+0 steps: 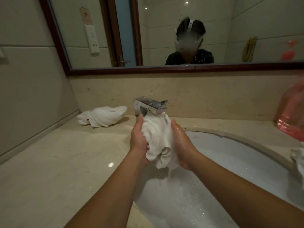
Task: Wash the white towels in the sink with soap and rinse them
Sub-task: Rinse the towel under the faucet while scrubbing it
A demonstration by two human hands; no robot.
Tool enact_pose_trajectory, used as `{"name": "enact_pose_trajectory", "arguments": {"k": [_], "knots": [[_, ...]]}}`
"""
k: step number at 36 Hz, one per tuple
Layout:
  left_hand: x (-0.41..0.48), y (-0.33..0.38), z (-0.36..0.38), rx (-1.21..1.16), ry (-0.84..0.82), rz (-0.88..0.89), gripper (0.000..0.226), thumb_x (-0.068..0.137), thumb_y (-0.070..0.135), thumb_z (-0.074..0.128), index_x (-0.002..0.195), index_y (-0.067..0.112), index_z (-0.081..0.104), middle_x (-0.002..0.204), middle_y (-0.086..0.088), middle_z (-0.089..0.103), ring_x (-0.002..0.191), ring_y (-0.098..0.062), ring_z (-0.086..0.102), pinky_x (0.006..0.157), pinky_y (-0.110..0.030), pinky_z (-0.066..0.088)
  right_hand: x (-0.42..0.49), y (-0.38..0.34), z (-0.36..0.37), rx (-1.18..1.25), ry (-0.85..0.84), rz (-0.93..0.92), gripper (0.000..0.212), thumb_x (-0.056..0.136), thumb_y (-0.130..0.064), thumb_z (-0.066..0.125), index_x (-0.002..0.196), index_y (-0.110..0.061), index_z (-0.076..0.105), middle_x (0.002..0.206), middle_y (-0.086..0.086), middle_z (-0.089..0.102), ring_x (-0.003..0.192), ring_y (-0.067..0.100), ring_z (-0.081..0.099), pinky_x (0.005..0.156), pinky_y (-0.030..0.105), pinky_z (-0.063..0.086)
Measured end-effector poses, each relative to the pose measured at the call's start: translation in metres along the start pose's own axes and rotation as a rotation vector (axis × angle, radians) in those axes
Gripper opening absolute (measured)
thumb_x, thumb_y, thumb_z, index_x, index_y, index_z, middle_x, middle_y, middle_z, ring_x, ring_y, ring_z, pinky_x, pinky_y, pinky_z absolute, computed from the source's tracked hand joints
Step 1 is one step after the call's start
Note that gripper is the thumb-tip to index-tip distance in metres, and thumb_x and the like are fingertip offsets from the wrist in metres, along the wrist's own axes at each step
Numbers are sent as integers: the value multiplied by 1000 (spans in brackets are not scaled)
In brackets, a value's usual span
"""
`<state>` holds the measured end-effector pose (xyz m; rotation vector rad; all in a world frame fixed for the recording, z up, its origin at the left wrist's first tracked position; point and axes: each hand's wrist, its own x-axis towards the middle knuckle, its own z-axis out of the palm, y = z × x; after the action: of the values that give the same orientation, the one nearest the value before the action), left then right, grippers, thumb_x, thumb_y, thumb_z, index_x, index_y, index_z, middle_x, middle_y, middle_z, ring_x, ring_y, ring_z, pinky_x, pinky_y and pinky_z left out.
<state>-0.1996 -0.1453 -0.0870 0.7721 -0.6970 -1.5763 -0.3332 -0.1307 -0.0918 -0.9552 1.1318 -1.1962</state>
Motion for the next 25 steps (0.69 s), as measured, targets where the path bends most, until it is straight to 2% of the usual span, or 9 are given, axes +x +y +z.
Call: {"name": "enact_pose_trajectory", "arguments": {"k": [2,3,6,9,13,15,18,22,25], "knots": [[-1,0,3,33,2,-16,59,99,61,59,92,8,81,93,-15,80,84,-26,80,74,-37,59,2,2,-1,-7,3,-12,83,75,-90,49,139,-39,63,133,-3,73,122,26,70,109,53,51],[-1,2,4,60,28,4,63,92,66,64,102,6,81,100,-17,80,91,-28,80,80,-40,60,1,1,0,-19,8,-28,81,77,-89,48,139,-39,63,132,-3,73,122,26,71,109,53,52],[-5,0,7,221,27,2,103,62,84,80,134,12,70,123,-18,76,114,-35,75,104,-54,56,-10,-5,5,-43,43,-99,68,91,-77,44,137,-32,65,127,-1,76,116,23,73,105,51,56],[-11,0,8,253,-32,-33,80,82,71,73,129,7,72,119,-22,76,111,-37,75,101,-52,58,-15,-9,5,-72,84,-142,50,104,-64,46,130,-28,70,120,0,78,110,22,76,102,50,59],[-20,7,5,163,-110,-146,80,93,69,65,130,-2,72,126,-29,71,115,-40,73,105,-51,56,-15,-9,-1,-92,106,-91,50,108,-60,44,122,-24,75,108,3,81,102,25,78,99,49,60],[-24,10,5,103,-139,-189,84,94,71,61,128,-4,72,126,-31,71,114,-42,73,100,-50,57,-16,-11,-1,-93,112,-77,51,109,-59,42,117,-22,77,102,2,82,99,25,79,97,46,60],[-27,11,7,72,-135,-186,82,93,69,63,133,-3,69,128,-31,70,118,-43,71,101,-51,55,-14,-14,1,-60,150,-89,52,111,-54,39,112,-19,77,99,3,82,96,26,79,95,47,61],[-19,8,7,-25,-93,-139,81,89,64,74,141,2,64,135,-30,67,126,-46,66,115,-58,47,-6,-13,-1,122,163,0,78,88,-78,48,131,-17,69,113,10,80,102,33,78,98,54,59],[-9,2,6,-88,-37,-73,84,84,65,79,139,3,65,133,-31,68,124,-47,67,117,-63,44,-8,-11,-3,151,136,-1,61,101,-65,47,127,-15,72,111,12,80,102,34,78,100,53,58]]}}
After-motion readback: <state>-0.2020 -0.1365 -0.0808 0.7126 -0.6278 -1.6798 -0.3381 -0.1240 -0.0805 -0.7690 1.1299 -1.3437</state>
